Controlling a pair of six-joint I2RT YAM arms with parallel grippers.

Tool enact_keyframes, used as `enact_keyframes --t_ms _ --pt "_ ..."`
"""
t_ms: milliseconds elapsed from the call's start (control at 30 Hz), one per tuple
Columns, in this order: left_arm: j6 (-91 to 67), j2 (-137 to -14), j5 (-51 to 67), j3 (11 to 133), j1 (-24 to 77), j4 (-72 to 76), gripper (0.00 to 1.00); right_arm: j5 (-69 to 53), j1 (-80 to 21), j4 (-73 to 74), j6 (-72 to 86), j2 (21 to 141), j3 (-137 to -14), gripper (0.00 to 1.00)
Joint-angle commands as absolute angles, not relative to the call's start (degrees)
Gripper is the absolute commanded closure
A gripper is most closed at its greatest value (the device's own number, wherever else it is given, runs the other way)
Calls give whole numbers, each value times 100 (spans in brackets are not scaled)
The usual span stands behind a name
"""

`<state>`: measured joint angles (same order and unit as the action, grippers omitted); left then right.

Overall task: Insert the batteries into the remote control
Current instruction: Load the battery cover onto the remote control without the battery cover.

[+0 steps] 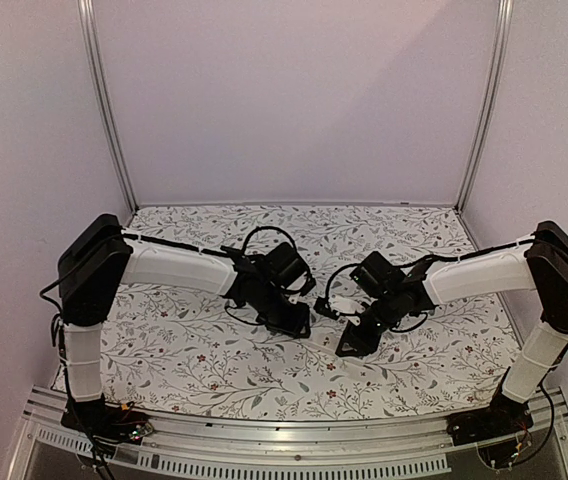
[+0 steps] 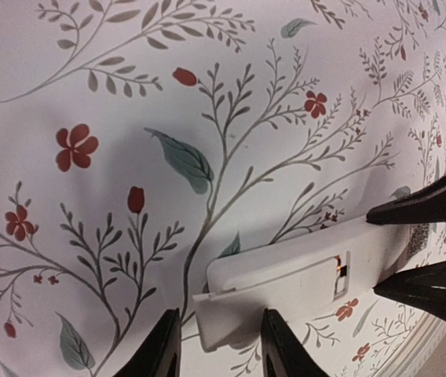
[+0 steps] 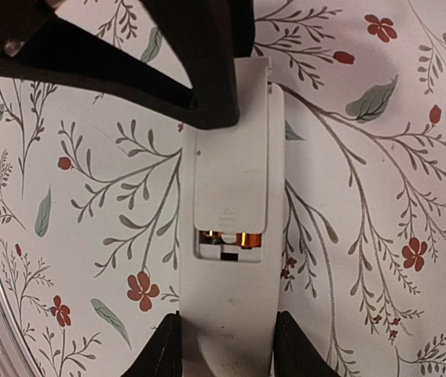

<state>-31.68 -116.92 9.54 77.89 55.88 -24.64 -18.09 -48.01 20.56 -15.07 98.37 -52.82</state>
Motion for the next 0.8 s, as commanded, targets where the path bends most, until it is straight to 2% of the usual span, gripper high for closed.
enact_keyframes --t_ms 0,367,767 --pt "-3053 -11660 551 7821 5631 -2799 66 -1709 -4853 2007 -1538 10030 -5352 87" --pt "-3095 -11755 666 7840 5765 -2732 76 -1689 -4860 2006 -1538 10049 -5361 88" --pt "-3242 -12074 982 7908 6078 -2655 82 -1632 -4860 1989 -1529 10046 -5361 89"
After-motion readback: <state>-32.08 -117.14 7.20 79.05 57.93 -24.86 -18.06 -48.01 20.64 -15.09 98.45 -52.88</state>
